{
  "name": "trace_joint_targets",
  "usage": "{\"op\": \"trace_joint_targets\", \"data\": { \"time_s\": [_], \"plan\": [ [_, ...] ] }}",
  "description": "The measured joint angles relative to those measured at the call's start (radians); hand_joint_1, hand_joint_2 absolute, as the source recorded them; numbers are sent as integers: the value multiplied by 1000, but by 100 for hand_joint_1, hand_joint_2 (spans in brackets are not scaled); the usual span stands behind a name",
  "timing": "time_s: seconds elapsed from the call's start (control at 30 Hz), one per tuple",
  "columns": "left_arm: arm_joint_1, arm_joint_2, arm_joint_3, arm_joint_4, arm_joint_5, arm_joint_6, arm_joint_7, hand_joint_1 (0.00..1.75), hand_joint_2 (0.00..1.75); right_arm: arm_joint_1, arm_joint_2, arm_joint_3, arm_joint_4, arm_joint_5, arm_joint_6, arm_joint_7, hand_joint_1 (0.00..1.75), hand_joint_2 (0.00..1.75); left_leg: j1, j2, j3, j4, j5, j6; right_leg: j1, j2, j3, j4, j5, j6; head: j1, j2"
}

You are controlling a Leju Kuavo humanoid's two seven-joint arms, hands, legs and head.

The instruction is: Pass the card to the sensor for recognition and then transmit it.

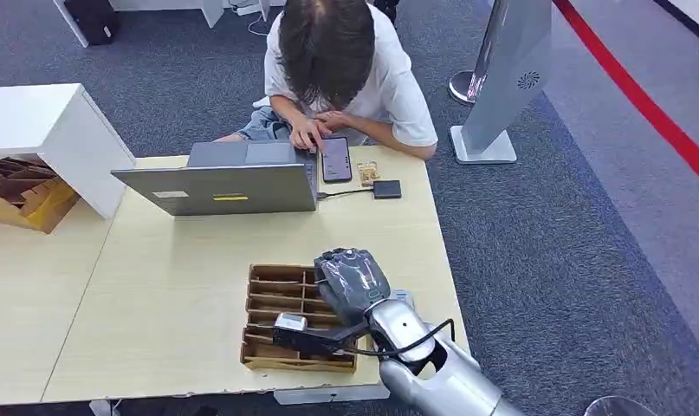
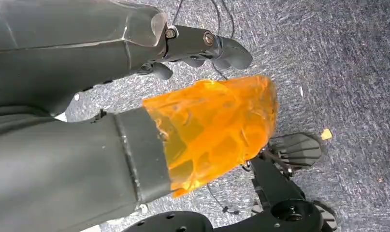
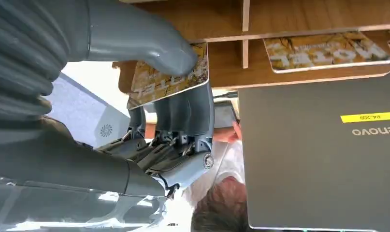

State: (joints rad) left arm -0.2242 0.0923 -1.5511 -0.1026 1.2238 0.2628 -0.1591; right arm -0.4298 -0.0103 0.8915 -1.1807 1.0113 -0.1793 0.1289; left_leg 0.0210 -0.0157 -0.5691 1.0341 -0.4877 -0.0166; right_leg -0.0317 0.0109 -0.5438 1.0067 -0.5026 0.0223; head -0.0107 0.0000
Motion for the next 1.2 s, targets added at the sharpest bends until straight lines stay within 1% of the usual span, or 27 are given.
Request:
{"op": "trace_joint_targets", "data": {
  "time_s": [0.17, 0.2, 0.27, 0.3, 0.4, 0.57, 0.63, 0.73, 0.77, 0.97, 1.0, 1.03, 1.07, 1.1, 1.13, 1.2],
  "plan": [
    [0, 0, 0, 0, 0, 0, 0, 0, 0, -1, 0, 0, 0, 0, -2, 2, 129, 175, 0, 0, 0, 0, 0, 0, 0, 0, 0, 0, 0, 0, 0, 0],
    [0, 0, 0, 0, 0, 0, 0, 0, 0, -1, 0, 0, 0, 0, -3, 2, 134, 175, 0, 0, 0, 0, 0, 0, 0, 0, 0, 0, 0, 0, 0, 0],
    [0, 0, 0, 0, 0, 0, 0, 0, 0, -1, 0, 0, 0, 0, -6, 2, 136, 175, 0, 0, 0, 0, 0, 0, 0, 0, 0, 0, 0, 0, 0, 0],
    [0, 0, 0, 0, 0, 0, 0, 0, 0, -1, 0, 0, 1, 2, -7, 2, 143, 175, 0, 0, 0, 0, 0, 0, 0, 0, 0, 0, 0, 0, 0, 0],
    [0, 0, 0, 0, 0, 0, 0, 0, 0, 0, 0, 0, 3, 4, -14, -4, 148, 175, 0, 0, 0, 0, 0, 0, 0, 0, 0, 0, 0, 0, 0, 0],
    [0, 0, 0, 0, 0, 0, 0, 0, 0, 6, 0, -2, 3, 8, -45, -18, 148, 175, 0, 0, 0, 0, 0, 0, 0, 0, 0, 0, 0, 0, 0, 0],
    [0, 0, 0, 0, 0, 0, 0, 0, 0, 7, 0, -3, 3, 8, -45, -18, 157, 175, 0, 0, 0, 0, 0, 0, 0, 0, 0, 0, 0, 0, 0, 0],
    [0, 0, 0, 0, 0, 0, 0, 0, 0, 9, 0, -3, 3, 8, -51, -26, 161, 175, 0, 0, 0, 0, 0, 0, 0, 0, 0, 0, 0, 0, 0, 0],
    [0, 0, 0, 0, 0, 0, 0, 0, 0, 11, 0, -5, 3, 7, -59, -33, 166, 175, 0, 0, 0, 0, 0, 0, 0, 0, 0, 0, 0, 0, 0, 0],
    [1, 0, 0, 0, 5, 0, 0, 0, 0, 26, 0, -18, -34, -11, -108, -76, 168, 175, 0, 0, 0, 0, 0, 0, 0, 0, 0, 0, 0, 0, 0, 0],
    [1, 0, 0, 0, 8, 0, -2, 0, 0, 29, 0, -19, -48, -14, -113, -78, 164, 175, 0, 0, 0, 0, 0, 0, 0, 0, 0, 0, 0, 0, 0, 0],
    [1, 0, 0, 0, 9, 0, -2, 0, 0, 31, 0, -21, -61, -15, -116, -80, 168, 175, 0, 0, 0, 0, 0, 0, 0, 0, 0, 0, 0, 0, 0, 0],
    [1, 0, 0, 0, 13, 1, -3, 0, 0, 33, 0, -22, -77, -16, -120, -85, 168, 175, 0, 0, 0, 0, 0, 0, 0, 0, 0, 0, 0, 0, 0, 0],
    [2, 0, 0, 0, 15, 1, -3, 0, 0, 34, 0, -23, -90, -16, -123, -89, 164, 175, 0, 0, 0, 0, 0, 0, 0, 0, 0, 0, 0, 0, 0, 0],
    [2, 0, 0, 0, 17, 2, -4, 0, 0, 37, 0, -24, -104, -18, -126, -91, 168, 175, 0, 0, 0, 0, 0, 0, 0, 0, 0, 0, 0, 0, 0, 0],
    [5, 0, 0, 0, 23, 3, -10, 0, 0, 43, -3, -26, -141, -23, -135, -95, 168, 175, 0, 0, 0, 0, 0, 0, 0, 0, 0, 0, 0, 0, 0, 0]
  ]
}}
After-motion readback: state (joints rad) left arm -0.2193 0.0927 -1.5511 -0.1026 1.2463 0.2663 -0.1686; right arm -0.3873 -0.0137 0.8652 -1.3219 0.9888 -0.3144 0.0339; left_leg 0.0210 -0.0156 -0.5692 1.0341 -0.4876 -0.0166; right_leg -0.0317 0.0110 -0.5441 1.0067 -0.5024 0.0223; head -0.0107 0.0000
